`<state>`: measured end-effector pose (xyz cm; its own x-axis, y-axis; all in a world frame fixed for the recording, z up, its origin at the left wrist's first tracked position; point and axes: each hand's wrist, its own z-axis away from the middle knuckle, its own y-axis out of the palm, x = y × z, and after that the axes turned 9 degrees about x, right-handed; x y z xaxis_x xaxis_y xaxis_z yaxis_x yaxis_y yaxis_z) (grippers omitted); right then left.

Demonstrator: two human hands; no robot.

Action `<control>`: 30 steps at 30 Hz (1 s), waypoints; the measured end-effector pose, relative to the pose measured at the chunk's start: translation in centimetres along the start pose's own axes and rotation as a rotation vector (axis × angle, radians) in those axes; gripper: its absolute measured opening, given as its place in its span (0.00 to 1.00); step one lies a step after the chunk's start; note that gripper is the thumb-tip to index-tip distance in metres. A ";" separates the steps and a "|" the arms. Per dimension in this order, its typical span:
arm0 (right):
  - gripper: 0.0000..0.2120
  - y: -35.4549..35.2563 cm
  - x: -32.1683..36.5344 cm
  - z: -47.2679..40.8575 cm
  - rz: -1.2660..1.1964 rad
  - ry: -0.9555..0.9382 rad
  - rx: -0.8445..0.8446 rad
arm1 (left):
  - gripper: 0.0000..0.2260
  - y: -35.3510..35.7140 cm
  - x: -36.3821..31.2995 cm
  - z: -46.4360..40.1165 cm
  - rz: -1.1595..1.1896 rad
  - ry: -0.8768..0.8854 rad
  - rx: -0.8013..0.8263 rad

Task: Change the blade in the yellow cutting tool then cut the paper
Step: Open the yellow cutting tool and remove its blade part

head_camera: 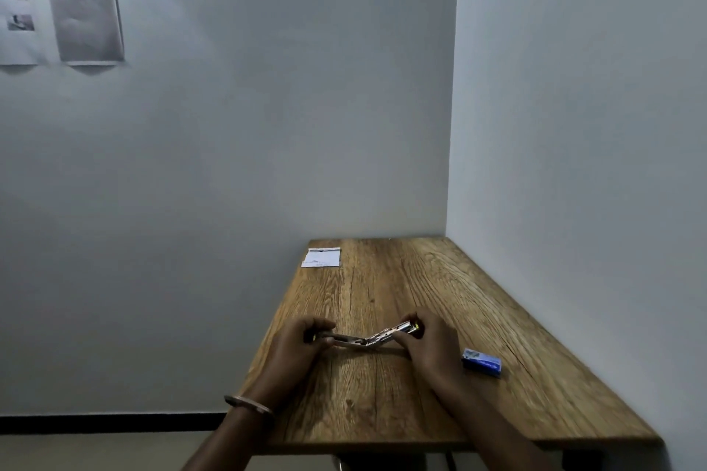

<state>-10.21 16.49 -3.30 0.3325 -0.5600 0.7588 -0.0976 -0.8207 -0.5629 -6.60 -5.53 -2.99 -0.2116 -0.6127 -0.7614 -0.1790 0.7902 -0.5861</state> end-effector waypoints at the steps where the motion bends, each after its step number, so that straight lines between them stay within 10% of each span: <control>1: 0.07 -0.2 0.0 0.0 0.050 -0.018 0.010 | 0.11 0.0 0.1 0.2 -0.043 0.016 0.011; 30: 0.04 -0.2 -0.7 -0.1 0.329 -0.051 0.074 | 0.10 3.9 -1.0 -1.5 -0.395 0.207 0.120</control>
<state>-10.55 17.07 -3.67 0.3416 -0.7852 0.5165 -0.1398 -0.5859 -0.7982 -8.50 -1.84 -4.08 -0.3392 -0.8470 -0.4092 -0.1750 0.4842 -0.8573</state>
